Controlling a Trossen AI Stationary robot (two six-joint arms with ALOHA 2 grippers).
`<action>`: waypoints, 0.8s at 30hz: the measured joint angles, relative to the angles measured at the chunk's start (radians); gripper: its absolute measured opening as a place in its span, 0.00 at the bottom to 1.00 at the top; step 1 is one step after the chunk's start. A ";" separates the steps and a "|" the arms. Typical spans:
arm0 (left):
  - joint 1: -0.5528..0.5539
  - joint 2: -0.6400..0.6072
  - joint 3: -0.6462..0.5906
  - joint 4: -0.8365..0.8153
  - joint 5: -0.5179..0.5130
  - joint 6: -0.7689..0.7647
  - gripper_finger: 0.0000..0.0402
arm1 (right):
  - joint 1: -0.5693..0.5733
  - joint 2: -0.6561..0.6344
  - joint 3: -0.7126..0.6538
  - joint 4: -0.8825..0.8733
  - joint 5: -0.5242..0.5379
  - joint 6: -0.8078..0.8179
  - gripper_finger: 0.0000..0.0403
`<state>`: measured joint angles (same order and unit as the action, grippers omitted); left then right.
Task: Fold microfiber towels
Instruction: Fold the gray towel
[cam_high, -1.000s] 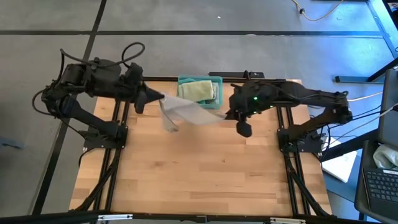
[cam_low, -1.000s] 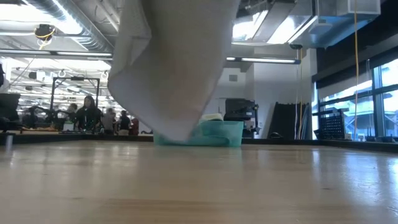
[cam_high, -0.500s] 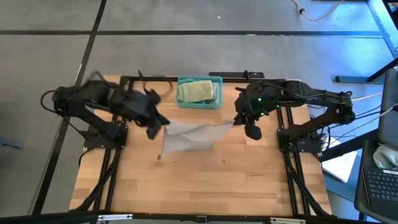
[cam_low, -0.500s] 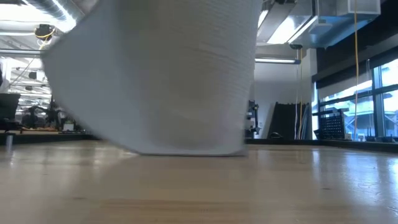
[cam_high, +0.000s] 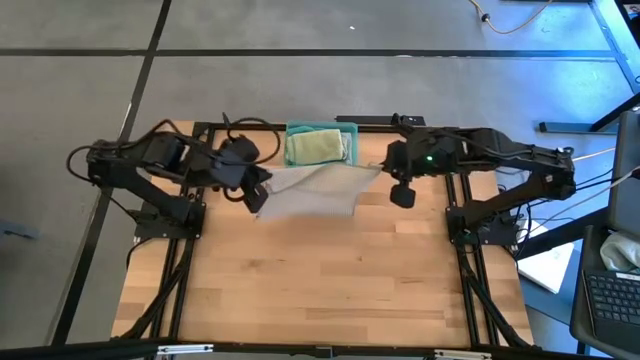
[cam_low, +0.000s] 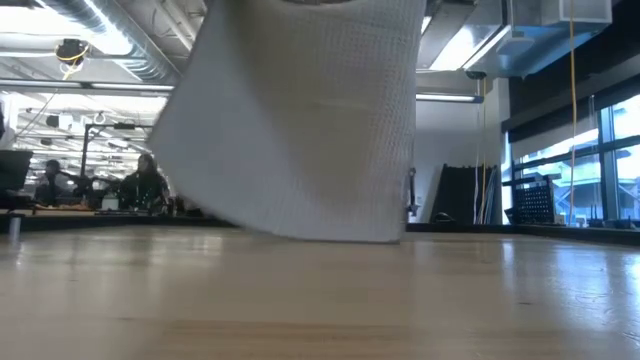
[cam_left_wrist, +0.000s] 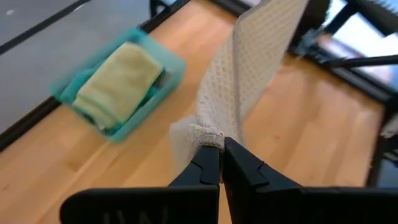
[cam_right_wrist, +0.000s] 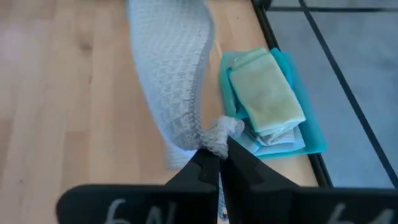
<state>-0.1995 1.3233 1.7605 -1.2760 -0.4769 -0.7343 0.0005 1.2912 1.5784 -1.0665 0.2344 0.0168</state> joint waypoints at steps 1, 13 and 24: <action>-0.010 -0.001 0.012 0.006 -0.001 0.004 0.00 | 0.012 -0.011 0.000 -0.002 -0.007 0.006 0.01; -0.244 0.047 -0.142 0.024 0.114 -0.279 0.00 | 0.171 -0.030 -0.068 -0.092 -0.496 0.234 0.01; -0.443 0.067 -0.499 0.534 0.202 -0.581 0.00 | 0.366 -0.030 -0.448 0.162 -0.833 0.479 0.01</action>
<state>-0.6422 1.3907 1.2619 -0.7420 -0.2749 -1.3151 0.3662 1.2613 1.1303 -0.9048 -0.5985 0.4960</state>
